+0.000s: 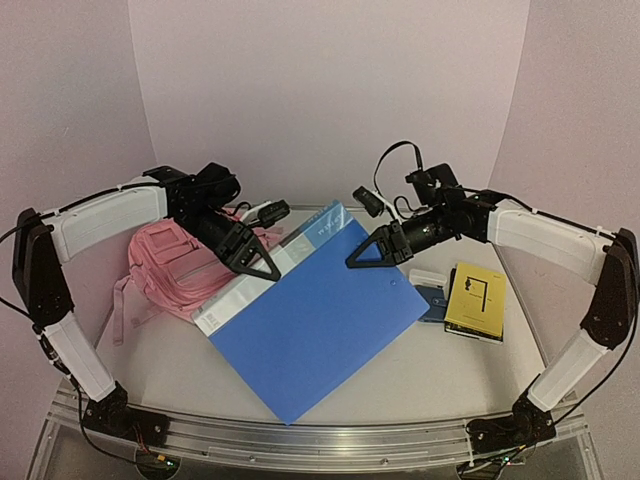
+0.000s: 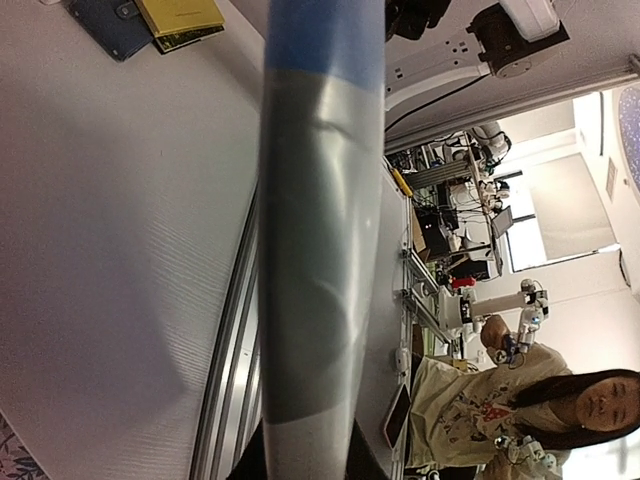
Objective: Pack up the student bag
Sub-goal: Pick up the files from the center of the board.
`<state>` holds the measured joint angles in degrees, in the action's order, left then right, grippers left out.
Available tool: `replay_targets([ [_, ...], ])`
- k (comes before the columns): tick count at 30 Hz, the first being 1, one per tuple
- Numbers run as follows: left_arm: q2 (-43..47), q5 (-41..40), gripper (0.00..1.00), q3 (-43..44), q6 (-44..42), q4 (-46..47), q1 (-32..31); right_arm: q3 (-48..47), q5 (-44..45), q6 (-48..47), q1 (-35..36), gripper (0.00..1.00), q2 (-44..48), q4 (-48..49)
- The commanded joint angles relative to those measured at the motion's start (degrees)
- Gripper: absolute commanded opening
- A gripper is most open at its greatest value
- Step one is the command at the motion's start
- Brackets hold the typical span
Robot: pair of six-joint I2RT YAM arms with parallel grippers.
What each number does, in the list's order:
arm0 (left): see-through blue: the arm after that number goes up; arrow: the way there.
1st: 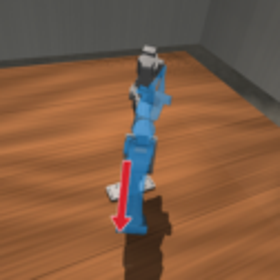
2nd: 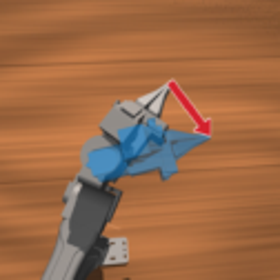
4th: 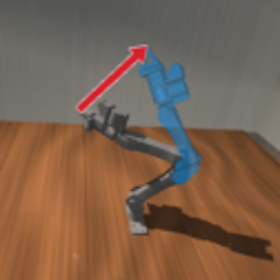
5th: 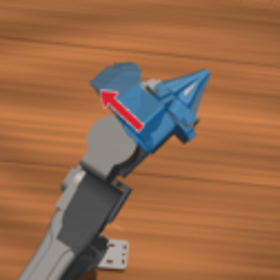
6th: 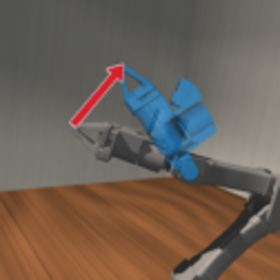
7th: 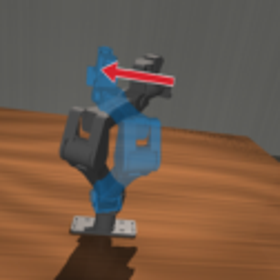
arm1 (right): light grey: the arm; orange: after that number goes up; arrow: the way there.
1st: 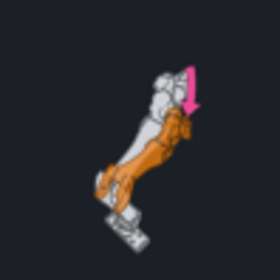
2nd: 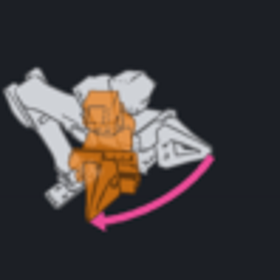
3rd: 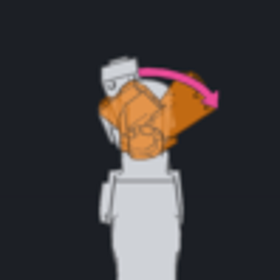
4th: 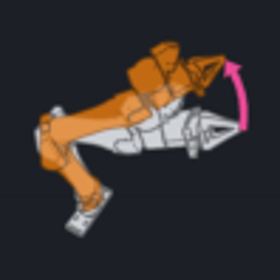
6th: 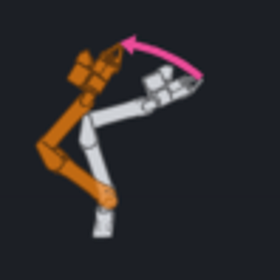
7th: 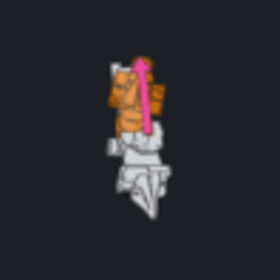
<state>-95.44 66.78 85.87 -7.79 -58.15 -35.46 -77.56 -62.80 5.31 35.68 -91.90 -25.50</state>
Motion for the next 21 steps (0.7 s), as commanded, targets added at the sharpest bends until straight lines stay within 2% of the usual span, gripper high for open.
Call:
replay_targets([
  [1, 1.1, -3.2, 0.24, 2.2, 2.1, 4.5, 0.0, -0.6, 2.8, 0.4, 0.6, 0.00, 2.1, 0.9],
  [4, 4.0, -13.8, 0.57, -0.3, 5.9, 10.4, 0.1, -1.8, 14.4, 4.8, 0.4, 0.00, 3.4, 2.5],
  [6, 6.9, -22.7, 0.71, -2.2, 7.3, 13.5, 0.6, -2.2, 23.1, 8.0, -0.3, 0.00, 4.7, 3.8],
  [8, 8.8, -27.5, 0.79, -3.8, 10.0, 15.9, 2.5, -1.8, 26.9, 11.3, -2.0, 0.00, 6.6, 5.7],
  [14, 7.7, -41.0, 0.85, -3.9, 11.4, 13.8, 5.7, 1.7, 44.9, 18.3, -5.6, 0.00, 14.0, 9.0],
  [18, 3.6, -45.5, 0.85, -3.4, 11.2, 11.7, 5.5, 5.1, 58.5, 22.5, -6.1, 0.00, 18.4, 9.3],
  [21, 1.1, -48.9, 0.84, -3.5, 10.8, 11.8, 4.8, 7.3, 64.5, 24.4, -6.1, 0.00, 21.5, 9.4],
])
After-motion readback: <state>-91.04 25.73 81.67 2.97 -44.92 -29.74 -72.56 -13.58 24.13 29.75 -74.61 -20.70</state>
